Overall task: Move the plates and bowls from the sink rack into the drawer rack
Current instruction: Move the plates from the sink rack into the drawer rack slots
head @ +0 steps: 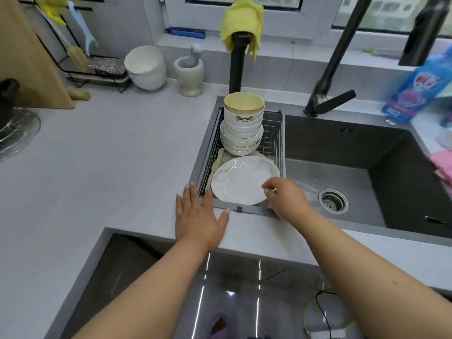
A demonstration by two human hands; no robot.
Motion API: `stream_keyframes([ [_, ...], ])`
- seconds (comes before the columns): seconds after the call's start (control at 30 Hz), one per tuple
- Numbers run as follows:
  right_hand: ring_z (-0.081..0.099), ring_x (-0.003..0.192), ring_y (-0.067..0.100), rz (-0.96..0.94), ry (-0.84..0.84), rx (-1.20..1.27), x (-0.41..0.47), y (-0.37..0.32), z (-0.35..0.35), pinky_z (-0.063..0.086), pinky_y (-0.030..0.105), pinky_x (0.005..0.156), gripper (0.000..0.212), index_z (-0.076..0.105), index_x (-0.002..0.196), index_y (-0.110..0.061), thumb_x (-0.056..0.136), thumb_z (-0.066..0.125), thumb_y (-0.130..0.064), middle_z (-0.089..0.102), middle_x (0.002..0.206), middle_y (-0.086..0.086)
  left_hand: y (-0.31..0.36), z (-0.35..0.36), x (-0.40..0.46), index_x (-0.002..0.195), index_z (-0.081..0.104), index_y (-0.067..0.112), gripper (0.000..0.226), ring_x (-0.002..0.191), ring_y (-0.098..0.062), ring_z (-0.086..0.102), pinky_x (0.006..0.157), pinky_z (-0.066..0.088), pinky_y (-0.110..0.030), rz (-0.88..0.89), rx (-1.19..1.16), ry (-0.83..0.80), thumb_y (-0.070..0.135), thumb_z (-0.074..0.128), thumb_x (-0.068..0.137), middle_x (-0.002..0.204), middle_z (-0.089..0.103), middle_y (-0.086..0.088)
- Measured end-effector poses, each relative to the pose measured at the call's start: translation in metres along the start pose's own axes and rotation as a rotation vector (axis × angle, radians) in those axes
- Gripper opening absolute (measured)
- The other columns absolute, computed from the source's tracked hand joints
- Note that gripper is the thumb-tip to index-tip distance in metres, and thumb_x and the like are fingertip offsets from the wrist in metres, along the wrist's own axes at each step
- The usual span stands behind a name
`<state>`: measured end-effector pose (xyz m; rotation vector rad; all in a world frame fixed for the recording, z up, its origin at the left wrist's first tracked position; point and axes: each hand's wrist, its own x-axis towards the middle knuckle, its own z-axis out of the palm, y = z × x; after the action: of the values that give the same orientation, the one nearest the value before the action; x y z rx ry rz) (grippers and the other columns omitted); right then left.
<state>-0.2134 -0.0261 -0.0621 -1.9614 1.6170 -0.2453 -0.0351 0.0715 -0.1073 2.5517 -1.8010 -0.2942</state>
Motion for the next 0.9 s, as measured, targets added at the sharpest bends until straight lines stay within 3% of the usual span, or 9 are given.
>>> stream_keyframes([
  [0.13,0.053,0.117,0.024,0.020,-0.159,-0.154,0.020,-0.002,0.010,0.041,0.027,0.091,0.038,0.057,0.124,-0.017,0.091,0.042,-0.006,0.057,0.130,0.004,-0.002,-0.001,0.000,0.153,0.008,0.020,0.077,0.146,-0.029,-0.015,0.118,-0.009,-0.046,0.002,-0.003,0.023,0.065,0.013,0.090,0.159,-0.009,-0.018],
  [0.3,0.051,0.122,0.024,0.048,-0.317,-0.225,0.033,-0.002,0.020,0.041,0.030,0.100,0.047,0.054,0.127,-0.018,0.086,0.041,0.000,0.057,0.131,0.006,-0.002,-0.002,-0.001,0.152,0.010,0.019,0.077,0.146,-0.029,-0.016,0.118,-0.008,-0.046,0.002,-0.001,0.018,0.065,0.013,0.090,0.159,-0.009,-0.018],
  [0.43,0.058,0.111,0.022,0.080,-0.197,-0.054,0.032,0.005,0.023,0.043,0.025,0.093,0.041,0.060,0.122,-0.013,0.085,0.048,0.001,0.065,0.118,0.004,-0.001,-0.002,-0.001,0.152,0.011,0.019,0.077,0.146,-0.029,-0.016,0.118,-0.008,-0.046,0.006,0.003,0.017,0.064,0.013,0.090,0.159,-0.009,-0.018],
  [0.53,0.062,0.105,0.022,0.050,-0.088,0.093,0.027,0.010,0.027,0.047,0.029,0.095,0.040,0.064,0.119,-0.011,0.082,0.052,0.001,0.068,0.111,0.004,-0.001,-0.001,-0.001,0.152,0.012,0.019,0.076,0.146,-0.028,-0.016,0.118,-0.008,-0.046,0.005,0.009,0.016,0.064,0.014,0.090,0.159,-0.009,-0.017],
  [0.63,0.058,0.105,0.021,-0.016,0.002,0.052,0.025,0.008,0.035,0.043,0.023,0.089,0.037,0.068,0.115,-0.012,0.080,0.059,-0.001,0.064,0.110,0.006,-0.001,-0.001,-0.002,0.152,0.013,0.019,0.076,0.146,-0.028,-0.015,0.118,-0.008,-0.046,-0.003,0.009,0.017,0.064,0.015,0.090,0.159,-0.008,-0.017],
  [0.8,0.055,0.087,0.022,-0.062,0.126,0.065,0.034,-0.001,0.033,0.030,0.019,0.067,0.011,0.072,0.086,-0.007,0.077,0.067,-0.003,0.050,0.091,0.001,-0.001,-0.002,-0.003,0.151,0.015,0.018,0.075,0.146,-0.027,-0.013,0.118,-0.008,-0.045,-0.005,0.000,0.031,0.062,0.017,0.091,0.159,-0.006,-0.016],
  [0.9,0.050,0.082,0.018,-0.115,0.151,0.053,0.037,-0.006,0.022,0.031,0.023,0.068,0.011,0.069,0.088,-0.008,0.078,0.066,-0.003,0.050,0.093,0.003,0.000,-0.002,-0.002,0.151,0.017,0.018,0.074,0.147,-0.027,-0.012,0.119,-0.007,-0.045,-0.001,-0.017,0.045,0.061,0.019,0.091,0.160,-0.004,-0.016],
])
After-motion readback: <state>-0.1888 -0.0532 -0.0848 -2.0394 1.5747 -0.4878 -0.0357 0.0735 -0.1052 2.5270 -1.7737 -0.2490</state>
